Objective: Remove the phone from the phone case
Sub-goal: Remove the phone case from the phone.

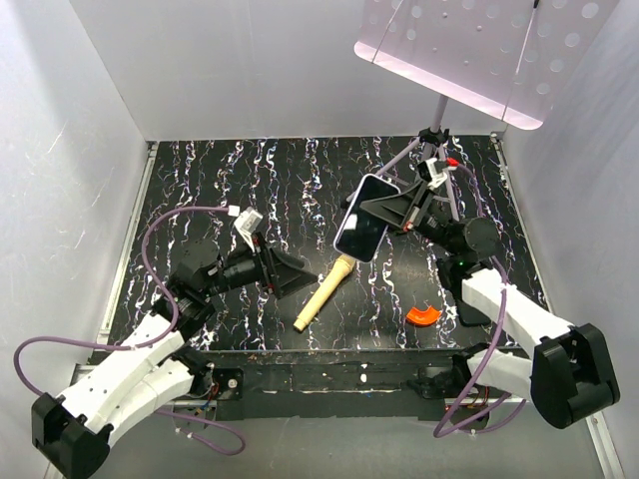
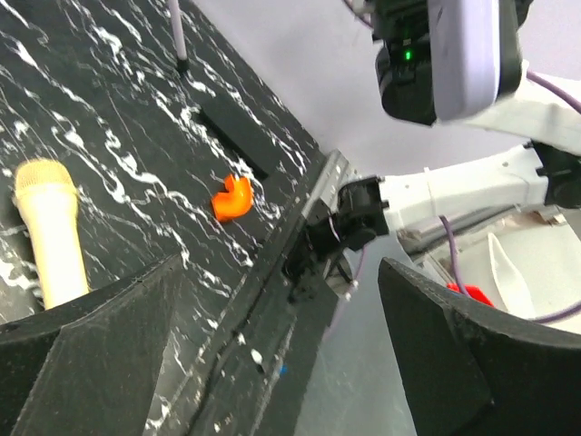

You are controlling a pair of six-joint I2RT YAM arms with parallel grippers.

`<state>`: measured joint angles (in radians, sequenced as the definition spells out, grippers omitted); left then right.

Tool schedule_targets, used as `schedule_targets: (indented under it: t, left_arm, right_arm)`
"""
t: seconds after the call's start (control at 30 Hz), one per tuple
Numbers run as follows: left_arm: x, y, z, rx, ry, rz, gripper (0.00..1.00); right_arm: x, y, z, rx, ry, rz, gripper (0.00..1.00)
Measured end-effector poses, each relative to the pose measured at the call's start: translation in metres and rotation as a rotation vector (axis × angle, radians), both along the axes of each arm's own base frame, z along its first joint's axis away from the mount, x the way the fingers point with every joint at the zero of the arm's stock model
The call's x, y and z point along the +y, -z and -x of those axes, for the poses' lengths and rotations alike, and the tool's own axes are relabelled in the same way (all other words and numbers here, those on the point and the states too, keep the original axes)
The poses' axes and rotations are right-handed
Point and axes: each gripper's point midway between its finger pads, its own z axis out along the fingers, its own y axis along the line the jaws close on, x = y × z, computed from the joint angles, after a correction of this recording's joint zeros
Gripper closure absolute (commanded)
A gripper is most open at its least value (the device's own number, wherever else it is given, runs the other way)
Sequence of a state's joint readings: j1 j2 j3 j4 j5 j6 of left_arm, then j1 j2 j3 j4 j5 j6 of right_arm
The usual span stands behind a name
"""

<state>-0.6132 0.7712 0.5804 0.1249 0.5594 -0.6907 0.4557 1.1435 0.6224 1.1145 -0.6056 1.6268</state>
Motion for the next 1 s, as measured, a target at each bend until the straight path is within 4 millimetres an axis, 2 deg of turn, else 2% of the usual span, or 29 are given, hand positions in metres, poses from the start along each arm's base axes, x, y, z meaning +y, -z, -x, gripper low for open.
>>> schedule_targets:
  t: [0.1, 0.17, 0.33, 0.37, 0.47, 0.57, 0.77, 1.0]
  left_arm:
    - [0.005, 0.003, 0.017, 0.027, 0.060, -0.021, 0.15]
    - [0.003, -0.003, 0.028, 0.052, 0.118, 0.000, 0.18]
    - [-0.010, -0.049, 0.044, 0.122, 0.255, 0.171, 0.26]
    - [-0.013, -0.058, 0.045, 0.133, 0.273, 0.207, 0.30]
    - [-0.022, -0.073, 0.051, 0.173, 0.315, 0.276, 0.38]
    - [-0.032, -0.080, 0.059, 0.207, 0.353, 0.314, 0.41]
    - [-0.045, -0.082, 0.047, 0.268, 0.338, 0.358, 0.45]
    - [-0.049, -0.081, 0.037, 0.294, 0.294, 0.380, 0.45]
  right_arm:
    - [-0.011, -0.010, 0.006, -0.062, 0.005, -0.009, 0.99]
    - [-0.012, -0.011, 0.011, -0.089, -0.005, 0.004, 0.99]
    - [-0.010, 0.001, 0.014, -0.106, 0.001, 0.075, 0.99]
    - [-0.010, 0.004, 0.013, -0.105, 0.007, 0.090, 0.99]
    - [-0.009, 0.011, 0.011, -0.097, 0.022, 0.126, 0.99]
    - [-0.008, 0.017, 0.008, -0.084, 0.031, 0.145, 0.99]
    - [-0.008, 0.022, 0.004, -0.059, 0.045, 0.161, 0.99]
    - [-0.011, 0.016, 0.007, -0.085, 0.059, 0.153, 0.99]
